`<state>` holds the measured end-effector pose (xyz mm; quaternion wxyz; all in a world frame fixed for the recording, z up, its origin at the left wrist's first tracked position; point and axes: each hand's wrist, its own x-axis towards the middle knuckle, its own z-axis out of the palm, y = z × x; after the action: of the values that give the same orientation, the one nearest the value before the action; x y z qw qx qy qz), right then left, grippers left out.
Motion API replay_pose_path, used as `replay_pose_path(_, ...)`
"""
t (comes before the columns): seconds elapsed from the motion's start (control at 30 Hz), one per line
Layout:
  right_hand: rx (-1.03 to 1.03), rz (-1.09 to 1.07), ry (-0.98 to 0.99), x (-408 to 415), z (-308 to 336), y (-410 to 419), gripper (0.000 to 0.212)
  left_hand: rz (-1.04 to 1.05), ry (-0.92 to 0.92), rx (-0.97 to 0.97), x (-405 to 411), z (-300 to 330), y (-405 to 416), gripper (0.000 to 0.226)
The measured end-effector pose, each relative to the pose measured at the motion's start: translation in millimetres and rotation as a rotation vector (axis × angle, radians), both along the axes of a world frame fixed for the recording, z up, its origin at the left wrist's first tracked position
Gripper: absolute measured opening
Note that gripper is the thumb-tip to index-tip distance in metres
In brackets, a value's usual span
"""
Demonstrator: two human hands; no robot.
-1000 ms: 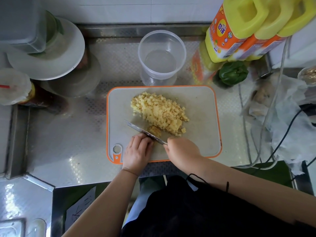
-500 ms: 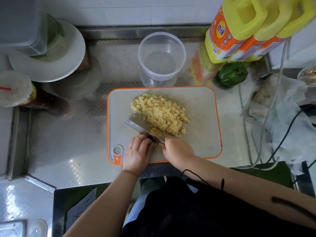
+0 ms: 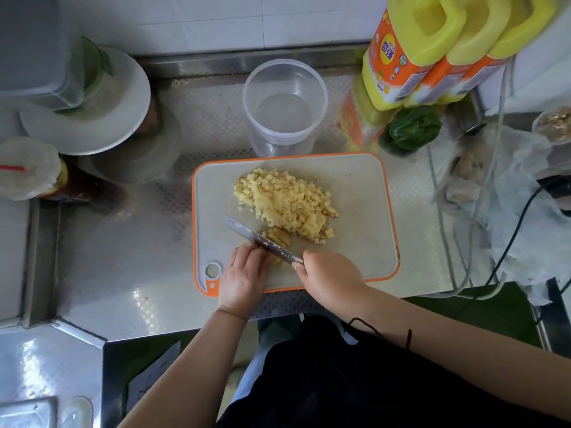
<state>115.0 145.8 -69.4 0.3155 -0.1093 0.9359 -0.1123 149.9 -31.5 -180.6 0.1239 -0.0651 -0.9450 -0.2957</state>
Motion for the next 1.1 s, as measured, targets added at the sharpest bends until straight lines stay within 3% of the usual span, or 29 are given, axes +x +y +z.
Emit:
replay_pose_path(0.47, 0.032, 0.013, -0.046, 4.3, -26.6, -11.0, 0.021, 0.028, -0.006, 0.088, 2.8, -3.7, 4.7, 0.022)
replay_pose_path(0.9, -0.009, -0.109, -0.104, -10.7, -29.1, -17.1, 0.036, 0.053, -0.023, 0.047, 5.0, -3.0, 5.4, 0.023)
replay_pose_path(1.1, -0.038, -0.077, -0.001, 1.6, -16.9, -8.4, 0.033, 0.056, -0.016, 0.048, 5.7, -2.6, 2.1, 0.023)
